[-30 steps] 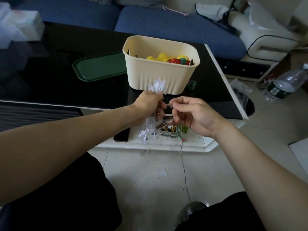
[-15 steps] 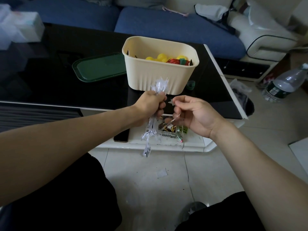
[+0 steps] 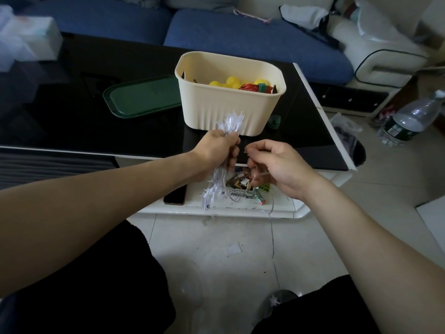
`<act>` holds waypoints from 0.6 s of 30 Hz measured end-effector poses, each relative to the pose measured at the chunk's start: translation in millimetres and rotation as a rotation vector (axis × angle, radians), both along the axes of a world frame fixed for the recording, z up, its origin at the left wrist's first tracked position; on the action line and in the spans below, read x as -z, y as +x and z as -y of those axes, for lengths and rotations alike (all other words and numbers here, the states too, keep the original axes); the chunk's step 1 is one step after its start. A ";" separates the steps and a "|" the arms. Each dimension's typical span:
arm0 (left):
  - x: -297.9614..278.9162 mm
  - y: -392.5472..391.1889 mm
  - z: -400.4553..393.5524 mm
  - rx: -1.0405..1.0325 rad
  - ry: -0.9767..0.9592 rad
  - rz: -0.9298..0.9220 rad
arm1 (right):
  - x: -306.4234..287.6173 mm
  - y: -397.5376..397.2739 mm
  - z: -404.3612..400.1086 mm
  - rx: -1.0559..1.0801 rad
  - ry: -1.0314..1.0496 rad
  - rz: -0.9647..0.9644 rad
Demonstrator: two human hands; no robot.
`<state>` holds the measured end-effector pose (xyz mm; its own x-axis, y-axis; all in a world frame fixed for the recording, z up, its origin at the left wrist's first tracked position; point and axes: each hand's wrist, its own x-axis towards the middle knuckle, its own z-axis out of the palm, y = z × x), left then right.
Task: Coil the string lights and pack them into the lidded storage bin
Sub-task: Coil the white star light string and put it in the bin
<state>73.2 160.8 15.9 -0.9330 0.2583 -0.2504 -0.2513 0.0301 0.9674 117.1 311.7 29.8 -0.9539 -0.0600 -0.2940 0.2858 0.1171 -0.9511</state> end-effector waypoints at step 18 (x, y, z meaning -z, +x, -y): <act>-2.8 6.3 -9.9 0.074 0.064 0.116 | 15.0 -11.2 4.1 0.215 0.323 -0.289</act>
